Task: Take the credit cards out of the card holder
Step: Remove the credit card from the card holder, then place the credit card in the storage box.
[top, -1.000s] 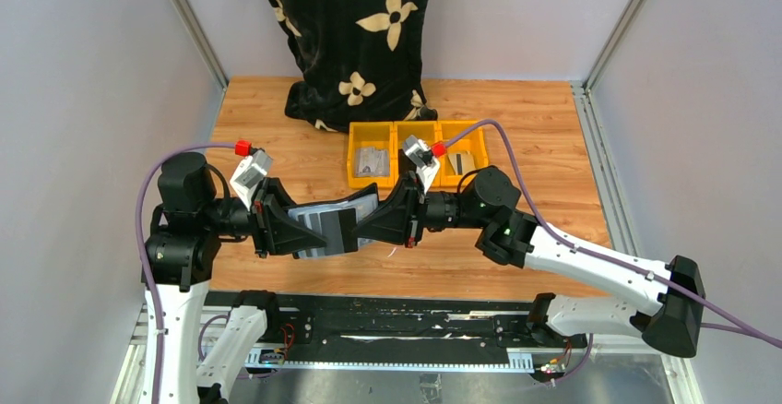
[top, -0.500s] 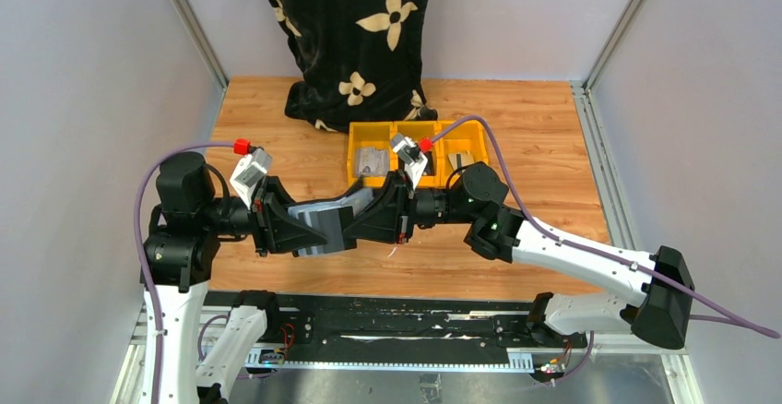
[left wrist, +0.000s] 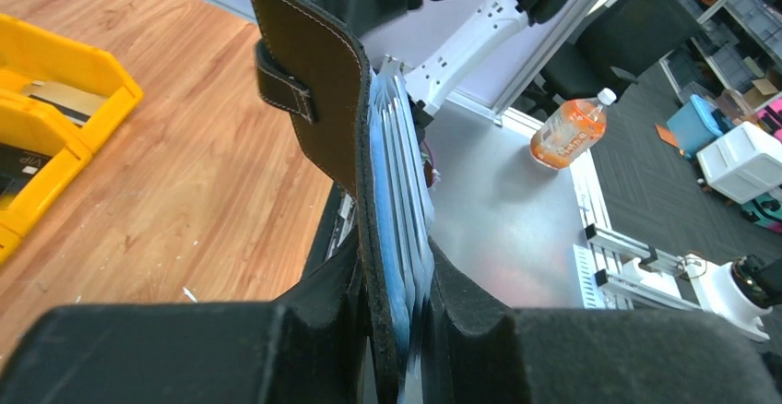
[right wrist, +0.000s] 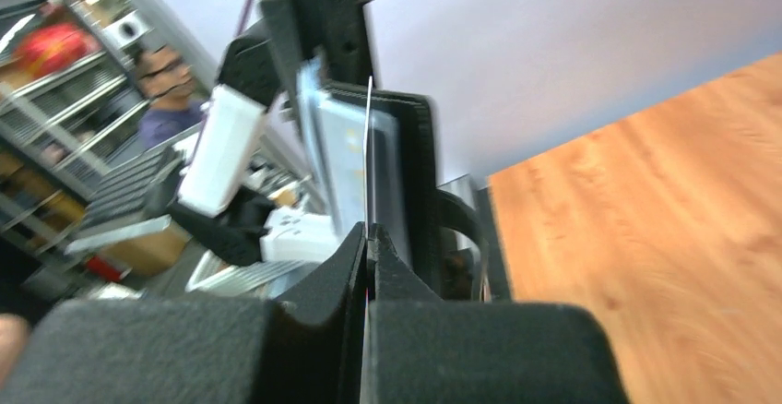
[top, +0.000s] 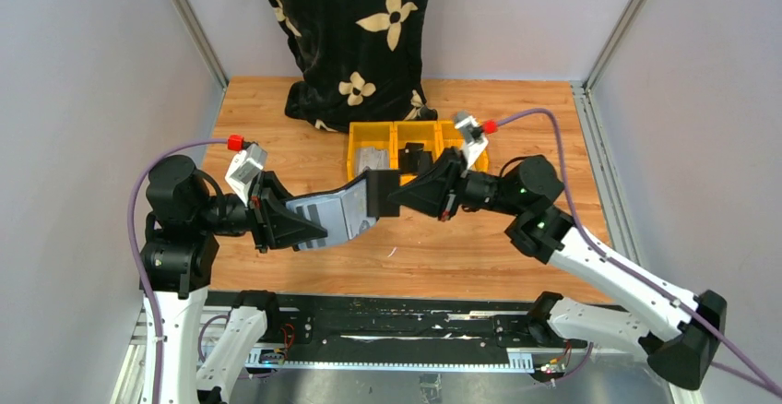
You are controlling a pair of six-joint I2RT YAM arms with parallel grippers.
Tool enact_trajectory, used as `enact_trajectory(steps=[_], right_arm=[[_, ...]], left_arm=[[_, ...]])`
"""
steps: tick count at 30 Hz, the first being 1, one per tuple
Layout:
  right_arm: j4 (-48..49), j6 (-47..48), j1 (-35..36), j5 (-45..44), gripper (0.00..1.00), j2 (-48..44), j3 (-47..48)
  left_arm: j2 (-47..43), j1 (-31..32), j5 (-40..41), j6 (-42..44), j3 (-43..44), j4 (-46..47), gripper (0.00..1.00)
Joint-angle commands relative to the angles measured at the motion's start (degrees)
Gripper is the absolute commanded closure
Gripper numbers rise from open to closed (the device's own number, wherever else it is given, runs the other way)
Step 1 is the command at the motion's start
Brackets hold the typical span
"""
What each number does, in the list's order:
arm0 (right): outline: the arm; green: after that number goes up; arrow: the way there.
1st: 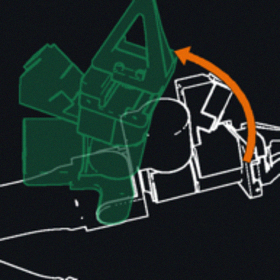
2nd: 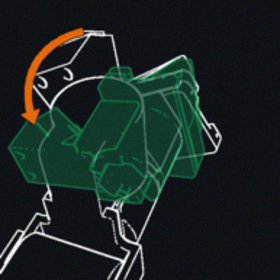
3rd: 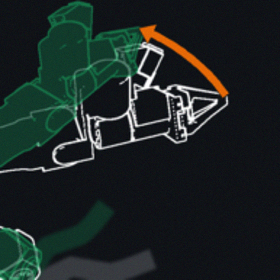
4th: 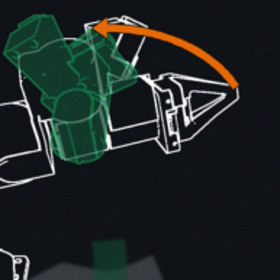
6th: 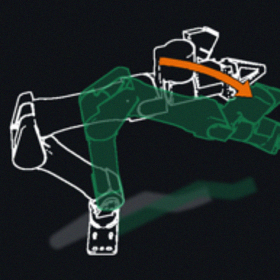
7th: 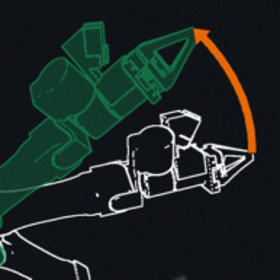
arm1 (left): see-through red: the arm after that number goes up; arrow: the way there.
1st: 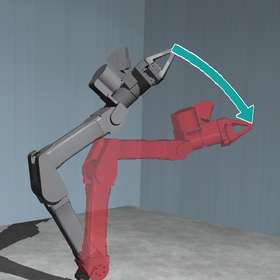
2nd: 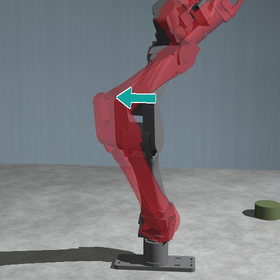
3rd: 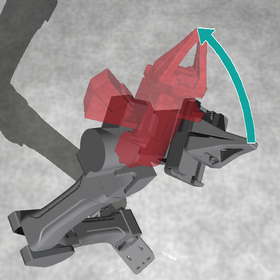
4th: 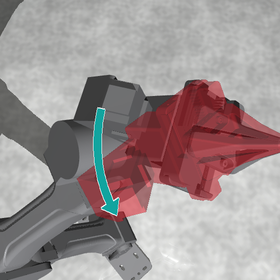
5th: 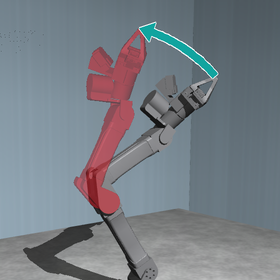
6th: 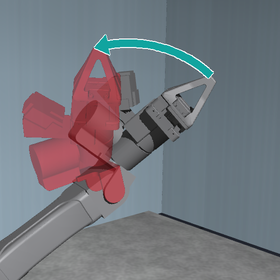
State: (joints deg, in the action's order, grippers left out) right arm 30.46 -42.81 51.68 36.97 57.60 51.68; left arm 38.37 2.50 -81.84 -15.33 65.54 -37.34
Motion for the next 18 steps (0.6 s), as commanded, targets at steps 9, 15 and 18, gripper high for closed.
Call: enact_trajectory(steps=[9, 15, 18], right_arm=[[-27.0, 8.3, -28.2, -4.8, 1.00, 2.8, 4.0], [-34.5, 16.9, -30.0, -13.0, 1.00, 19.7, 12.8], [-34.6, 17.5, -29.9, -14.6, 1.00, 29.6, 17.9]], left_arm=[[-0.1, 0.6, 2.7, -0.7, -0.1, 2.6, 1.00], [-0.3, 0.6, 2.2, 0.8, -0.3, 2.0, 1.00], [-0.3, 0.6, 2.5, 1.4, -0.6, 1.6, 1.00]])
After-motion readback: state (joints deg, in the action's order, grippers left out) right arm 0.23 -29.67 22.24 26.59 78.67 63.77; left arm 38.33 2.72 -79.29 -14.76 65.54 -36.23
